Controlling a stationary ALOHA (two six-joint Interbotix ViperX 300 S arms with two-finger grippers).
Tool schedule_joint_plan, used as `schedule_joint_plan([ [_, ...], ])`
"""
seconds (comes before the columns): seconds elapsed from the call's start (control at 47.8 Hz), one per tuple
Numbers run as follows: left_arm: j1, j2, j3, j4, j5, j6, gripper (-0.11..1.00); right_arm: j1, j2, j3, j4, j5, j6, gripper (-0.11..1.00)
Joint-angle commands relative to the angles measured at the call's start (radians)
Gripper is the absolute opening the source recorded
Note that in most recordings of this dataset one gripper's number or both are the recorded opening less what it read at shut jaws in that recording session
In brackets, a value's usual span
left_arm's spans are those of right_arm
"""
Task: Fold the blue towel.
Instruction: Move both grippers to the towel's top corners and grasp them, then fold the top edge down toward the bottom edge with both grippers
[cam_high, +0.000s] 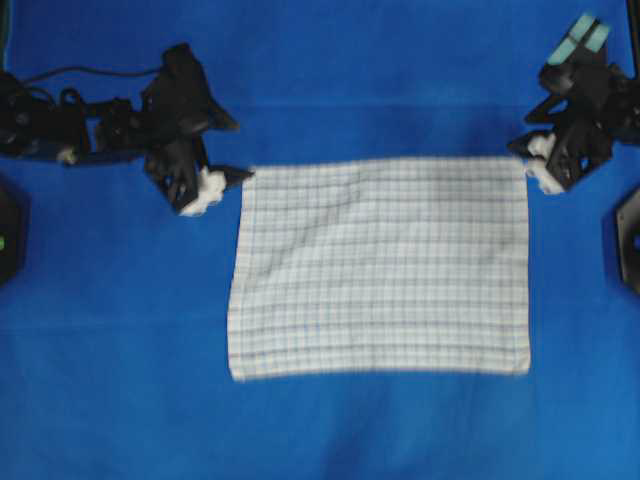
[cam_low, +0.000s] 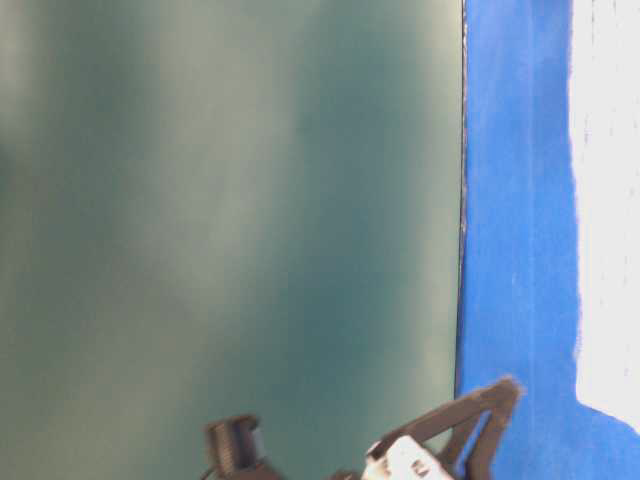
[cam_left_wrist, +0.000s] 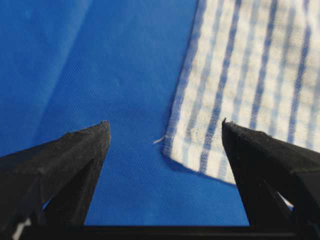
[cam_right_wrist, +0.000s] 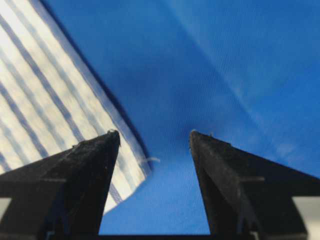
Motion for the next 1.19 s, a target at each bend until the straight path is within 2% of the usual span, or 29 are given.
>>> schedule_joint_plan([
  [0.0, 0.003, 0.029, -0.035, -0.002, -0.006, 0.002, 0.89, -0.003, 0.055, -0.025, -0.003, -0.008, 0.002, 0.62],
  [0.168, 0.003, 0.089, -0.057, -0.002, -0.006, 0.003, 0.89, -0.003, 0.112, -0.023, -0.003, -0.003, -0.002, 0.62],
  [0.398, 0.008, 0.137, -0.061, -0.002, -0.006, 0.000, 0.87, -0.003, 0.120, -0.015, -0.002, -0.003, -0.005, 0.61],
  [0.503, 0.008, 0.140, -0.060, -0.002, -0.002, -0.002, 0.84, -0.003, 0.132, -0.011, -0.002, -0.005, -0.003, 0.61],
  [0.628, 0.006, 0.140, -0.058, -0.002, 0.002, -0.003, 0.68, 0.003, 0.164, -0.006, 0.000, -0.008, -0.002, 0.58],
  [0.67, 0.005, 0.140, -0.057, -0.002, 0.005, -0.002, 0.57, 0.005, 0.175, -0.006, 0.002, -0.008, -0.002, 0.55],
  [0.754, 0.000, 0.141, -0.057, -0.002, 0.025, -0.002, 0.41, 0.012, 0.184, -0.009, 0.002, -0.008, -0.002, 0.43],
  [0.817, 0.000, 0.141, -0.057, -0.002, 0.040, -0.002, 0.27, 0.014, 0.183, -0.009, 0.002, -0.008, 0.000, 0.29],
  [0.901, -0.005, 0.141, -0.058, -0.002, 0.060, -0.002, 0.15, 0.015, 0.183, -0.011, 0.005, -0.005, -0.003, 0.07],
  [0.942, -0.006, 0.141, -0.061, -0.002, 0.066, -0.002, 0.10, 0.018, 0.183, -0.011, 0.006, -0.003, -0.003, 0.06],
  [1.005, -0.012, 0.141, -0.061, -0.002, 0.067, -0.002, 0.06, 0.021, 0.181, -0.011, 0.009, -0.005, -0.003, 0.06],
  [1.173, -0.021, 0.141, -0.061, -0.002, 0.067, -0.002, 0.05, 0.029, 0.175, -0.014, 0.017, -0.008, -0.003, 0.06],
])
